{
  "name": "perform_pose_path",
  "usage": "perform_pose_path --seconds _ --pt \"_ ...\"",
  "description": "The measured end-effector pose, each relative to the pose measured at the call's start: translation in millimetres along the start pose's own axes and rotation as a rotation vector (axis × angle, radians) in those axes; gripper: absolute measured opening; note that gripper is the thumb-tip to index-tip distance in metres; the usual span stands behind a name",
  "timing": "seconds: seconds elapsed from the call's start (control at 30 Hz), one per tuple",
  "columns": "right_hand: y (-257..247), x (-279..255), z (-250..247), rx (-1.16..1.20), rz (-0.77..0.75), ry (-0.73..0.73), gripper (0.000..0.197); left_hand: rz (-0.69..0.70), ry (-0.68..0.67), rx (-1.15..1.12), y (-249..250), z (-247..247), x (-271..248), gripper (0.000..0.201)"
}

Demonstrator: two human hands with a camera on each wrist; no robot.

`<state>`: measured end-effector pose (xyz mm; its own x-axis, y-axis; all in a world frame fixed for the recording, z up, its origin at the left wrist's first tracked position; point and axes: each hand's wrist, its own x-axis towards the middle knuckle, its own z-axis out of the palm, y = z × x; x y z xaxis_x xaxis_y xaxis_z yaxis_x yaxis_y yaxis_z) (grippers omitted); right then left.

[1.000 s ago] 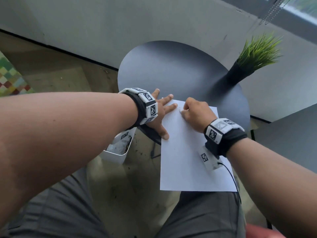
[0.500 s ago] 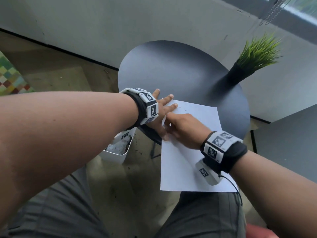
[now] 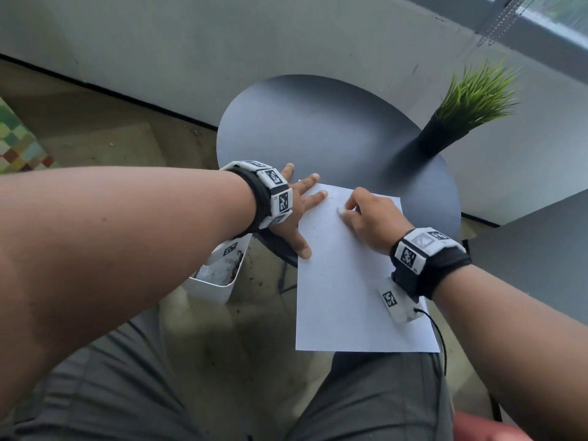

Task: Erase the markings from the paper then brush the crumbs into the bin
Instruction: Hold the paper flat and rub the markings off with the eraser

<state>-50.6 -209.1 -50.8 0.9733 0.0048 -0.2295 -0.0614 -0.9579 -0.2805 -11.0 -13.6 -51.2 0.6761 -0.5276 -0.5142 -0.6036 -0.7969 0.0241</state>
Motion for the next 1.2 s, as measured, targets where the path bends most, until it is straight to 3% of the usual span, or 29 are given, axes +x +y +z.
perform_pose_path --seconds 0.07,0.13,0.2,0.37,0.5,0.57,0.67,0.8,0.87,0.93,1.0,1.07,1.13,1.2 --pt "-9 -8 6 -0.068 -0.073 0.026 0.021 0.004 -0.002 -0.002 0 1 2 0.127" --pt "-27 -27 18 -0.116 -0.291 -0.052 0.018 0.004 0.003 -0.003 -1 2 3 0.128" --pt "-29 -35 18 -0.092 -0.376 -0.114 0.017 0.002 0.001 0.009 -1 2 2 0.129" --pt "6 -3 -1 0.069 0.063 -0.043 0.022 0.013 0.036 0.036 1 -5 -6 0.122" --pt "13 8 -4 0.071 0.206 0.024 0.023 0.083 0.105 0.034 -11 -6 -5 0.098" --pt "5 9 -4 0.007 0.207 0.023 0.023 0.095 0.087 0.071 -14 -1 -3 0.090" --pt "-18 -4 2 -0.066 0.005 -0.029 0.019 0.081 0.065 0.028 -11 6 -3 0.105" --pt "-42 -29 8 -0.132 -0.362 -0.227 0.010 0.074 0.056 -0.008 -10 9 -3 0.116" --pt "-29 -18 1 -0.116 -0.272 -0.220 0.010 0.067 0.050 -0.006 -8 6 -4 0.116" --pt "-6 -4 -9 -0.046 -0.025 -0.092 0.013 0.054 0.046 -0.006 -7 4 -4 0.115" --pt "4 -2 -10 -0.045 0.071 0.006 0.014 0.036 0.046 -0.002 -4 2 -4 0.114" --pt "-8 -14 -2 -0.072 -0.084 -0.029 0.011 0.030 0.043 -0.001 -1 -2 -8 0.113" --pt "-25 -34 10 -0.101 -0.357 -0.132 0.007 0.036 0.052 0.026 3 -7 -14 0.110" --pt "-27 -40 9 -0.126 -0.459 -0.200 0.005 0.040 0.065 0.048 6 -10 -18 0.107"
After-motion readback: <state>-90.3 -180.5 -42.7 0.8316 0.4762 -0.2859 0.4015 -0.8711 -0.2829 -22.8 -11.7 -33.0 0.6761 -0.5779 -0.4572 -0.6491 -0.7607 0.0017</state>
